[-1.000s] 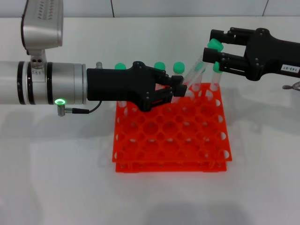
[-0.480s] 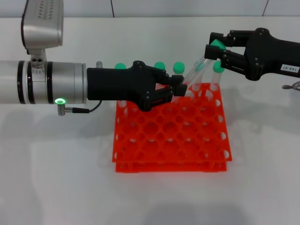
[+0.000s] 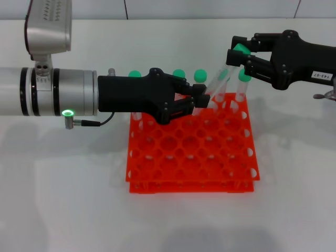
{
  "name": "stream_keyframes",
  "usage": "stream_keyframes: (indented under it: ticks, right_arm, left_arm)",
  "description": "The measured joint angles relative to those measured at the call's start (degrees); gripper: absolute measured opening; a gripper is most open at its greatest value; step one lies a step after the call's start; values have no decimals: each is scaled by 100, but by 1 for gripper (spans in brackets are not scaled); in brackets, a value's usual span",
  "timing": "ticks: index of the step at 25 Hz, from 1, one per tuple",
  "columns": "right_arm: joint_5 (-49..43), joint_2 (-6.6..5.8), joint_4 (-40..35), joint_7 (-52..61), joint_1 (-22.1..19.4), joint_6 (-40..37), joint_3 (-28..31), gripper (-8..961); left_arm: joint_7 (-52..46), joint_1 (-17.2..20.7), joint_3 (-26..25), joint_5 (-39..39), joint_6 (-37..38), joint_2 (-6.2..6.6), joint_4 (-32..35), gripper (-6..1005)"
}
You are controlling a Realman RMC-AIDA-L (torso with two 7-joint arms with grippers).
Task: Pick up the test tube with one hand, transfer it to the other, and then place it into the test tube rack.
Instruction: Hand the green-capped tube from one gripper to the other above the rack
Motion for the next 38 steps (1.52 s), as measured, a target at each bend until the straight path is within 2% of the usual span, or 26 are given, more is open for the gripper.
stream_keyframes:
  ticks: [29,34,38]
  right_arm:
    - [-7,-10,-17,-25,32,32,-9,278]
    - [-4,-9,-7,-34,45,41,-14,278]
    - [-2,-9,-4,-46,52,44,-16,278]
  left_arm:
    - [-37,-20,12,36,-43,-8,-19,180]
    - [-42,-23,78,43,-57,-8,-20,117]
    - [-109,-46,175,44,-88,-8,-19,104]
